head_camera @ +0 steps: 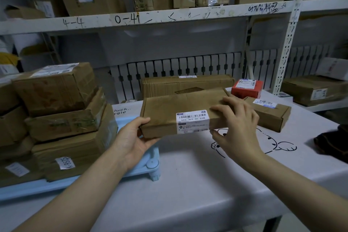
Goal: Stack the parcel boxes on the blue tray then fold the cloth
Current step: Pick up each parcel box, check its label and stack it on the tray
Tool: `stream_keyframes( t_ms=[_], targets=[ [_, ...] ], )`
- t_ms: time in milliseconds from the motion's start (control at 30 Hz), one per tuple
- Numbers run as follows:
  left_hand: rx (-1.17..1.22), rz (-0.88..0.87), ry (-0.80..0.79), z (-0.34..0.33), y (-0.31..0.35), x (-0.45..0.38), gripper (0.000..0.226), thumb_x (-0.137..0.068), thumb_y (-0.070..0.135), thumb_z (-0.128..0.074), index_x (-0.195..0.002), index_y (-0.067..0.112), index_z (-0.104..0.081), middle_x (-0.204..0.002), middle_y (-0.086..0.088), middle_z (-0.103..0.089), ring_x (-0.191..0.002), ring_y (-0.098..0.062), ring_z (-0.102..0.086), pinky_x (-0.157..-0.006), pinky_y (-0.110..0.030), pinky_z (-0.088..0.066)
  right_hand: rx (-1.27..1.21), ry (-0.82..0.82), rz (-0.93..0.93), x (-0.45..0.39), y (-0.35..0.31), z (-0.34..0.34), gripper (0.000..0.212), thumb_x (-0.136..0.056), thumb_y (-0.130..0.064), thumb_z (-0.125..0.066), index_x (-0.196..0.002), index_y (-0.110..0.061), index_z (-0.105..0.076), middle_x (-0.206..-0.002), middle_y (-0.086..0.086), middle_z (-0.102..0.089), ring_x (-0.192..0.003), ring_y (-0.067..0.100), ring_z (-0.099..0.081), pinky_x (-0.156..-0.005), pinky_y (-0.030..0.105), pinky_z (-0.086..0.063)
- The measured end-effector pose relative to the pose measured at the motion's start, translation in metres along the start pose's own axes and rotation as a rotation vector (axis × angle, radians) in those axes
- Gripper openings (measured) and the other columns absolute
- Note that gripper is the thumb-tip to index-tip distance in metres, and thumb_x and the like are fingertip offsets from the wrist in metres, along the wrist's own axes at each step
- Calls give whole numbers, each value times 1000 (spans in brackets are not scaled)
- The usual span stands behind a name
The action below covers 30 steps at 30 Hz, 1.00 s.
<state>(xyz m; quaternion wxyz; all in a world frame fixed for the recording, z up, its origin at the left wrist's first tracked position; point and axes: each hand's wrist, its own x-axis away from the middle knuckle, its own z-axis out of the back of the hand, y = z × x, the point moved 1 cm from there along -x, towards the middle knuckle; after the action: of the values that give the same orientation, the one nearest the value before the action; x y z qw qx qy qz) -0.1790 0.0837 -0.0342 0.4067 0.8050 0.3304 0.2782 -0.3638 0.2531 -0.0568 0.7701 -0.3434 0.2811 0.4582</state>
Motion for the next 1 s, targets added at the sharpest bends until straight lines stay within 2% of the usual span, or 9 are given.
stream_keyframes(
  t_ms=[100, 167, 233, 333, 433, 567, 700, 900, 1000],
  targets=[
    [-18, -23, 22, -1, 3, 1, 37, -85, 33, -69, -115, 14, -62, -109, -14, -65, -102, -29, -66, -66, -38, -60, -39, 41, 32, -1, -1, 1, 42, -71, -26, -78, -111, -21, -65, -116, 1, -58, -115, 28, -50, -94, 32, -21],
    [-30, -20, -1, -2, 5, 1, 59, -77, 53, -70, -123, 18, -60, -118, -15, -64, -106, -31, -66, -81, -44, -59, -104, 30, 15, -3, -3, 1, 36, -76, -28, -77, -109, -22, -65, -107, -3, -60, -103, 23, -52, -88, 30, -26],
    [-98, 2, -1, -4, 5, 1, 76, -72, 61, -67, -135, 22, -52, -133, -13, -56, -119, -34, -58, -100, -51, -48, -302, -45, -103, -5, -8, 3, 35, -79, -30, -79, -110, -21, -65, -103, -7, -63, -97, 17, -56, -82, 31, -39],
    [-207, 46, 5, -6, -3, 4, 88, -65, 54, -74, -141, 23, -46, -142, -8, -47, -128, -34, -49, -108, -51, -40, -665, -153, -402, -6, -20, 8, 24, -84, -38, -74, -102, -23, -68, -94, -13, -69, -85, 2, -63, -70, 22, -49],
    [-198, 67, -61, -11, -13, 6, 50, -72, 30, -77, -117, 13, -65, -121, -13, -62, -104, -30, -62, -100, -47, -47, -835, -227, -608, -6, -26, 6, 28, -90, -43, -66, -87, -16, -69, -77, -9, -66, -69, 5, -57, -61, 21, -42],
    [-140, 37, -74, -17, -17, 4, 25, -91, 2, -58, -116, 4, -61, -104, -16, -71, -91, -27, -68, -91, -46, -53, -938, -368, -777, -7, -31, 8, 39, -94, -44, -60, -88, -7, -72, -76, 1, -65, -73, 17, -60, -67, 38, -54],
    [-189, -11, -50, -18, -8, 3, 17, -92, 3, -59, -108, 6, -64, -90, -10, -73, -81, -21, -69, -71, -34, -59, -989, -441, -807, -7, -36, 15, 34, -95, -43, -60, -95, -12, -73, -87, 8, -71, -80, 22, -65, -67, 42, -60],
    [-215, -54, -18, -24, 8, 10, 12, -92, 6, -59, -103, 8, -64, -90, -9, -70, -81, -21, -66, -68, -32, -54, -1076, -478, -821, -10, -47, 21, 30, -94, -42, -61, -100, -15, -71, -84, 9, -67, -72, 23, -61, -54, 35, -53],
    [-212, -78, -10, -29, 17, 15, 9, -92, 9, -61, -100, 9, -65, -88, -9, -71, -79, -21, -66, -73, -35, -54, -1166, -422, -821, -15, -55, 22, 22, -97, -31, -57, -109, -16, -69, -93, 12, -66, -69, 25, -60, -49, 34, -49]
  ],
)
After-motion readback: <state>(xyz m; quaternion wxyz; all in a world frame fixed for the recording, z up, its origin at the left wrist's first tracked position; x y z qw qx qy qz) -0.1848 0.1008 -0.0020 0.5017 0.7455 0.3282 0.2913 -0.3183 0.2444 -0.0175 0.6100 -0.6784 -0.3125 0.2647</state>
